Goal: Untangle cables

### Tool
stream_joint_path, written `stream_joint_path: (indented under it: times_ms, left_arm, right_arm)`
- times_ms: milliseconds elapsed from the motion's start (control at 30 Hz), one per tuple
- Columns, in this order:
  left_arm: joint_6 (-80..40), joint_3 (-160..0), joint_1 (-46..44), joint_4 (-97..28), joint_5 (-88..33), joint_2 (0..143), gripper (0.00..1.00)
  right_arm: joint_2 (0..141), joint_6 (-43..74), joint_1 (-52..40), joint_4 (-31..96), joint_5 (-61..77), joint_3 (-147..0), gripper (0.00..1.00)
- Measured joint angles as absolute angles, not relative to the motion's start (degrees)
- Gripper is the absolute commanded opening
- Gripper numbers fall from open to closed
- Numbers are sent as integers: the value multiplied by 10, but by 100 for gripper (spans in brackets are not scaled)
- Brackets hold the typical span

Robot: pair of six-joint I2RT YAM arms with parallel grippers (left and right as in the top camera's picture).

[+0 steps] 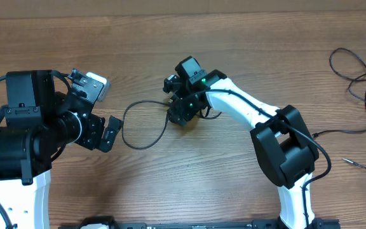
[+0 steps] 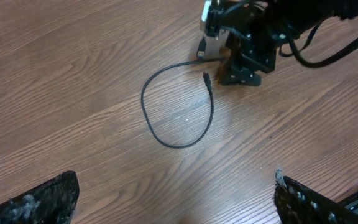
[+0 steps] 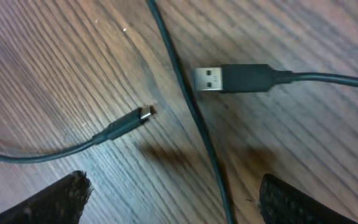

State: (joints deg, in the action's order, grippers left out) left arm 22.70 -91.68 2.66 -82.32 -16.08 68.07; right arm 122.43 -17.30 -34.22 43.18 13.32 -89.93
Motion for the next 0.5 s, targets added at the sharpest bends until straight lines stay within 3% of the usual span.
stream_joint_path:
  times_ms: [67, 133, 267, 300, 500]
  left_arm:
    - [227, -917, 27, -823, -161, 681, 100]
    - [227, -917, 27, -823, -161, 681, 100]
    - [227, -917, 27, -823, -161, 681, 100]
    - [227, -917, 27, -823, -161, 681, 100]
    - [227, -917, 27, -823, -161, 681, 100]
  right_arm:
    - [1224, -184, -343, 389, 133, -871, 82]
    - [1223, -206, -343, 351, 134, -844, 71]
    - [1218, -234, -343, 286, 136, -811, 25]
    - [1217, -236, -343, 276, 135, -805, 4]
    - [1213, -243, -342, 276, 141, -794, 4]
